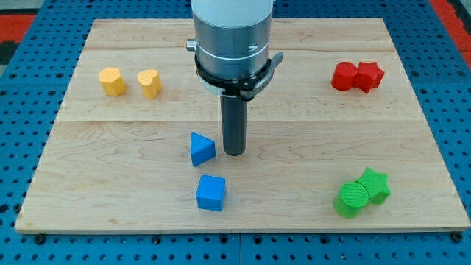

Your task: Move green star at top left of the board

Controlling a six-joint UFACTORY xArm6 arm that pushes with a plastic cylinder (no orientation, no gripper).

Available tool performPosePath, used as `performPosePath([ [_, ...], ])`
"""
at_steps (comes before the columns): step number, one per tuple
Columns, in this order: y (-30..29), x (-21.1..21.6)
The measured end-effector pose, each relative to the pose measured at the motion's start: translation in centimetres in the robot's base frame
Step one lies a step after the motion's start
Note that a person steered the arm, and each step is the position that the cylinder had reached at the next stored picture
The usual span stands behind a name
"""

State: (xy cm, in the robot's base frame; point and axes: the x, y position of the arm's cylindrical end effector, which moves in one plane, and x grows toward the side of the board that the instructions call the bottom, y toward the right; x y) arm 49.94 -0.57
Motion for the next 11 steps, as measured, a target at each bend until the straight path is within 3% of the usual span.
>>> performPosePath([
  [7,0.5,1.1],
  [8,3.9,-2.8],
  [9,16.6,-7.3],
  [10,27.3,-5.0],
  [11,29.7,0.7],
])
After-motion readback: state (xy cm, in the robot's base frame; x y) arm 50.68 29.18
